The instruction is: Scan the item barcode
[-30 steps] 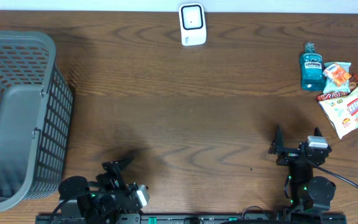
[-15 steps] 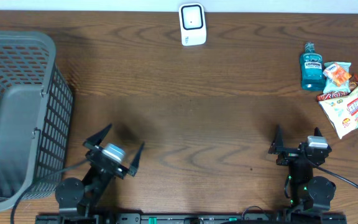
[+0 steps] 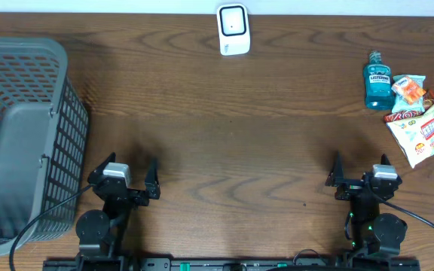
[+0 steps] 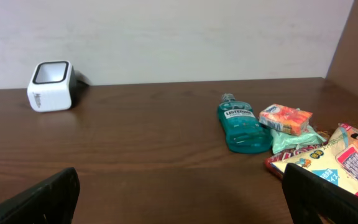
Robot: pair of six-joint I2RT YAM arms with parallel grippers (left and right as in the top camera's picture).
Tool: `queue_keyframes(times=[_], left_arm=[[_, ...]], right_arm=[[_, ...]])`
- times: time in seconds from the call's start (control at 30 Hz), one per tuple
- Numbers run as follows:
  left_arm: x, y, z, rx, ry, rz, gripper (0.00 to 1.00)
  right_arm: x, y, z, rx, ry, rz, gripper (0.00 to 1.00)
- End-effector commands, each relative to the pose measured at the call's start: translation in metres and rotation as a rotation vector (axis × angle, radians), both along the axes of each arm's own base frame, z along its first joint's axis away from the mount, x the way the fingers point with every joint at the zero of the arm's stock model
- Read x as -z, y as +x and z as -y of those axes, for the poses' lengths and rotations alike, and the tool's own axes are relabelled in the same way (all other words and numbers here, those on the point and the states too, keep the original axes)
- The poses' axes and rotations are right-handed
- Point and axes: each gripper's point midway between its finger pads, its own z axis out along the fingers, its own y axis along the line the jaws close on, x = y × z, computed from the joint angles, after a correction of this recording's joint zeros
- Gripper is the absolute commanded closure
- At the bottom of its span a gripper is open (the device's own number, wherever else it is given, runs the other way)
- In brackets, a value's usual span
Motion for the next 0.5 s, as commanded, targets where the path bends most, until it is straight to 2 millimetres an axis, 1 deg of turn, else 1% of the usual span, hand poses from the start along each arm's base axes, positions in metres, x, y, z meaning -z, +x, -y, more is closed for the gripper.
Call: queue_keyframes(times=[0.0,0.2,0.37,0.47], left_arm=[[0.0141,0.0017,-0.0021,0.001,0.116,0.000,0.03],[0.0128,0.0028,0.0002,0.009,0.116,0.019,0.03],[0.0150,0.0032,-0.0041,-0.017,0.109,0.007,0.02],[0.0161,0.0037,-0.0092,-0.054,0.058,-0.007,0.02]], right_arm=[[0.0002,-0.0003,0.0001,-0.001,0.014,0.002,0.01],[0.0003,-0.0003,0.0001,-0.001,0.014,0.002,0.01],[0.0002,-0.0003,0.0001,-0.001,0.014,0.002,0.01],[0.0002,-0.0003,0.0001,-0.001,0.014,0.002,0.01]])
